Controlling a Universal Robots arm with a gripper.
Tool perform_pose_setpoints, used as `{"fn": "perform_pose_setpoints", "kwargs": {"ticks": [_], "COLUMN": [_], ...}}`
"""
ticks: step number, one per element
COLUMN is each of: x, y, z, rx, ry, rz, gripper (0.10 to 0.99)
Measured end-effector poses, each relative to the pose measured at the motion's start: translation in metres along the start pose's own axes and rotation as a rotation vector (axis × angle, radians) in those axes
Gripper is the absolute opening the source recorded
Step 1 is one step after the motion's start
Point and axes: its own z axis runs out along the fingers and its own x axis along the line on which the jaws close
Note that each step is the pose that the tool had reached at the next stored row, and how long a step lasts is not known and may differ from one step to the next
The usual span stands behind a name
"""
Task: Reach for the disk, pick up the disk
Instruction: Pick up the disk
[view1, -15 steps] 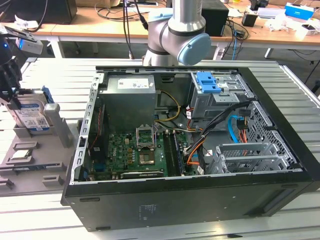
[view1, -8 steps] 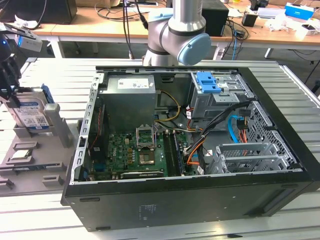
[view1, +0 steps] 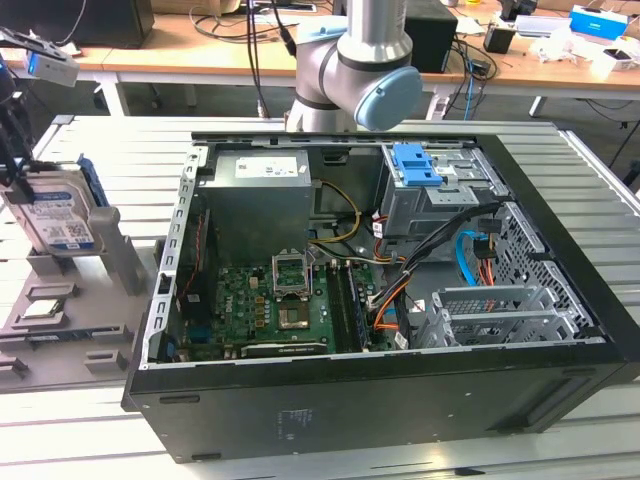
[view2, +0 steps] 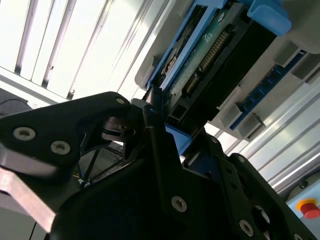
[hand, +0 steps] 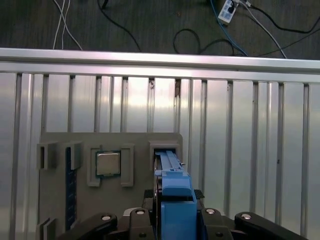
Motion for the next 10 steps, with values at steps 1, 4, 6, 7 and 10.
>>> {"fn": "perform_pose_setpoints", "kwargs": {"ticks": [1, 4, 6, 7, 10], "x": [0.0, -0.0002, -0.0002, -0.0002, -0.0003], "y": [0.0, 0.0, 0.0, 0.0, -0.0001], "z": [-0.0023, -0.0099, -0.0155, -0.0169, -0.0229], "rx": [0.0, 0.0, 0.0, 0.0, 0.0], "ry": [0.0, 0.0, 0.0, 0.0, 0.0], "rz": [0.0, 0.0, 0.0, 0.0, 0.0], "gripper": [0.369, 0.369, 0.369, 0.369, 0.369]}}
